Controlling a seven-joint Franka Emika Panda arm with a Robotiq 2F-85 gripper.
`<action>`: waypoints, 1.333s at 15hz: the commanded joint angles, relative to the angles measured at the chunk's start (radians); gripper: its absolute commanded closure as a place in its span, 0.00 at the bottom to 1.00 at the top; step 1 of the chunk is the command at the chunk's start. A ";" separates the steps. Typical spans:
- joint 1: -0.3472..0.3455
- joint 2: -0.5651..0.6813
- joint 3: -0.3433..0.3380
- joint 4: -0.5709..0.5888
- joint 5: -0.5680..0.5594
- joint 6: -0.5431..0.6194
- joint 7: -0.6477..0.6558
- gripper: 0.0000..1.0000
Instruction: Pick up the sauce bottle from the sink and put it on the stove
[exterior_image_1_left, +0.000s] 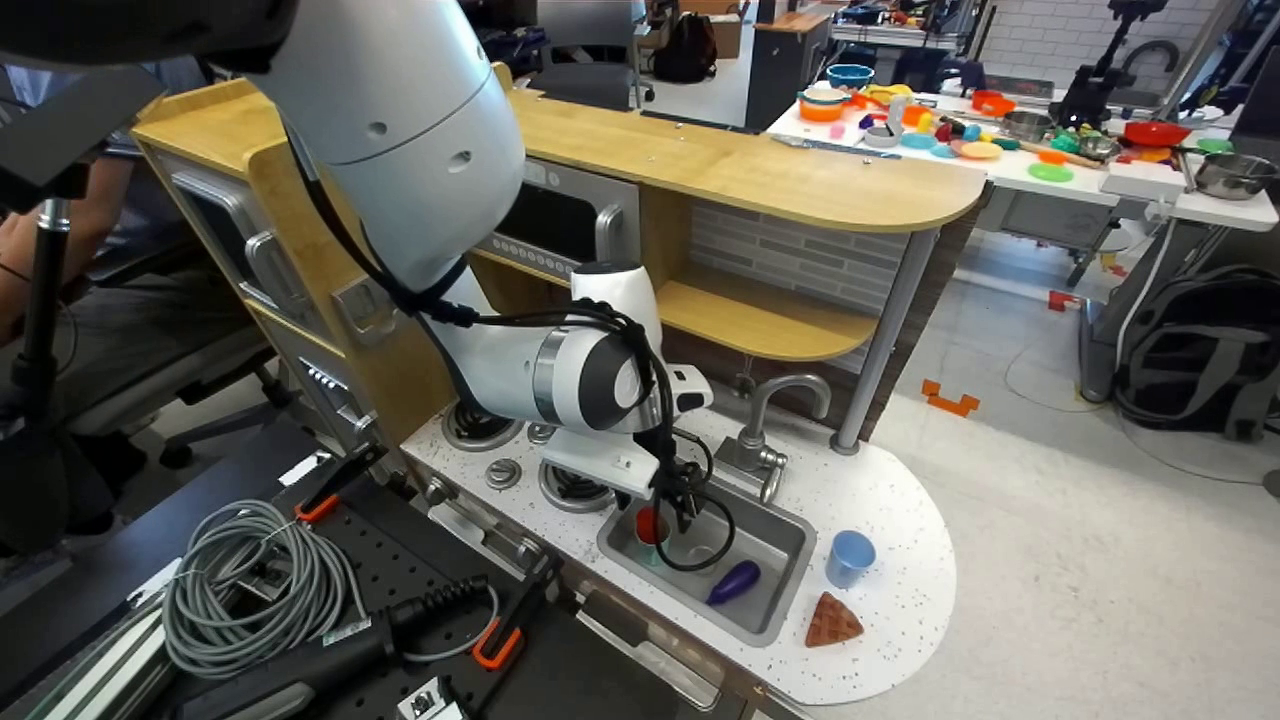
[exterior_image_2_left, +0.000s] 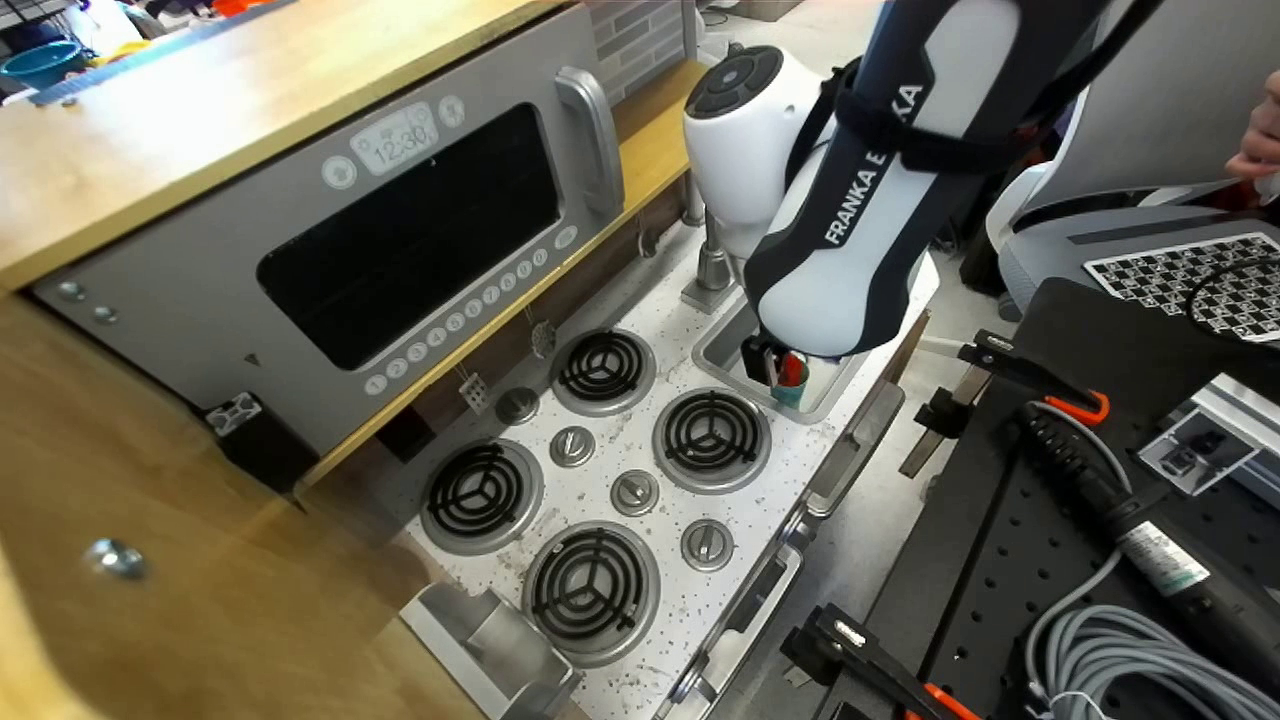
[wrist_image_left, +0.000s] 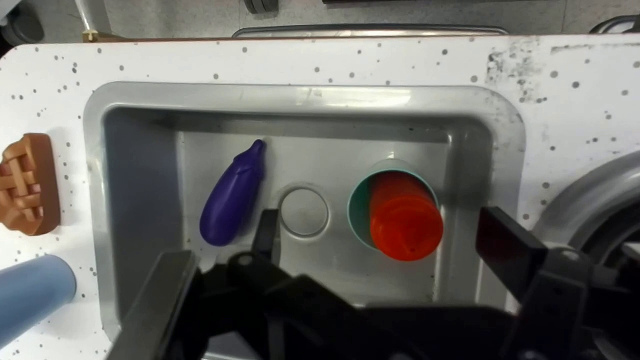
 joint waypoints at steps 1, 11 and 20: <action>0.027 0.030 -0.020 0.030 0.029 0.005 -0.015 0.14; 0.036 0.022 -0.035 0.022 0.020 0.010 -0.017 0.91; 0.019 -0.093 -0.031 -0.059 0.021 0.007 -0.066 0.97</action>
